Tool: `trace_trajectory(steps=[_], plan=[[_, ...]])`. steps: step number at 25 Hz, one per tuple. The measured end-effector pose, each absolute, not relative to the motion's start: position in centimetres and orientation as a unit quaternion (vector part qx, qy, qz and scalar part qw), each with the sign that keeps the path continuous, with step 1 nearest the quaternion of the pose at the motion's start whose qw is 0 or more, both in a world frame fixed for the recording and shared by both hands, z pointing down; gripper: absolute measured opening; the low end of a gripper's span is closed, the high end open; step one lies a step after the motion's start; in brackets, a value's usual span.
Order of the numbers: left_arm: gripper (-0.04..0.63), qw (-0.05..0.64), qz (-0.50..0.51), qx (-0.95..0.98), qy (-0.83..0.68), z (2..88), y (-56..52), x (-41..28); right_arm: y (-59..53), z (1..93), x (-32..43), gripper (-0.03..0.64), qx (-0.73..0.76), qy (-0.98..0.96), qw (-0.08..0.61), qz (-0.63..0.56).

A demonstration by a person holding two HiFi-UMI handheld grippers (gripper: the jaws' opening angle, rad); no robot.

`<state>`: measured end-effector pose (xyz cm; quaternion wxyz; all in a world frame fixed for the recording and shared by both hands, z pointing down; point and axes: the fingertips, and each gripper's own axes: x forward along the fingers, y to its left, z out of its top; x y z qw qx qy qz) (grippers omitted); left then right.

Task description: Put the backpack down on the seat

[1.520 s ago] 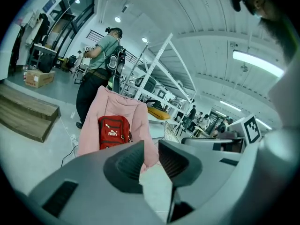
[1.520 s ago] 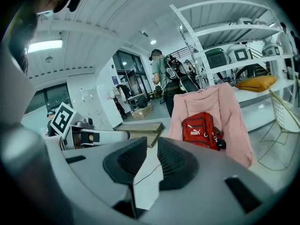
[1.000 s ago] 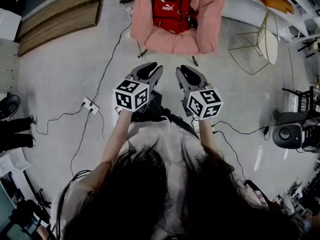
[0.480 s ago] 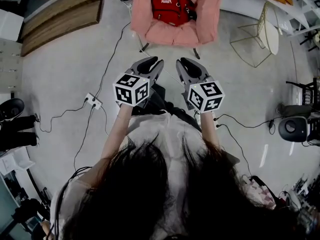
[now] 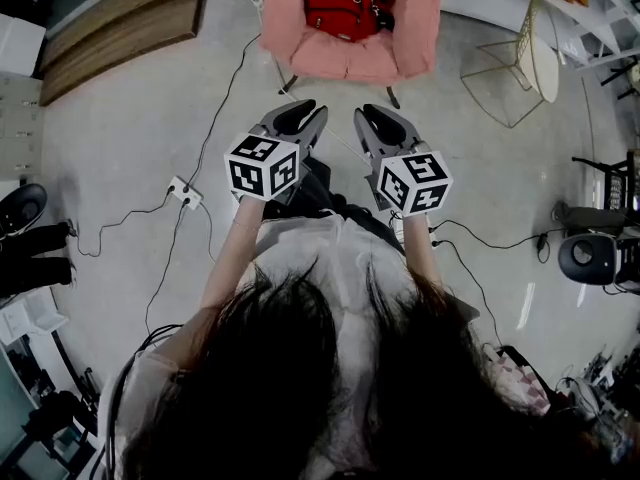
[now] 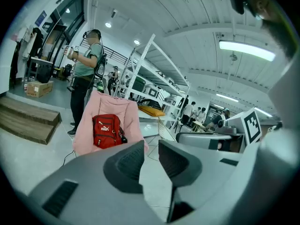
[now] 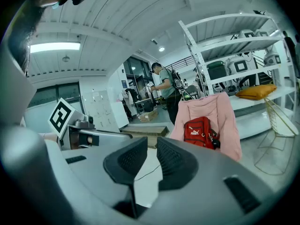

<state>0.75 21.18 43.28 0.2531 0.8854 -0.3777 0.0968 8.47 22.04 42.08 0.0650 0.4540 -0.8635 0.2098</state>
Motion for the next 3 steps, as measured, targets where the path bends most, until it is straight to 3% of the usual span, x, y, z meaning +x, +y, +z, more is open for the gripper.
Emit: trace_trajectory(steps=[3], plan=[[0.106,0.252,0.093,0.884,-0.382,43.07,21.05,0.45,22.12,42.12,8.5,0.074,0.455,-0.863,0.066,0.209]])
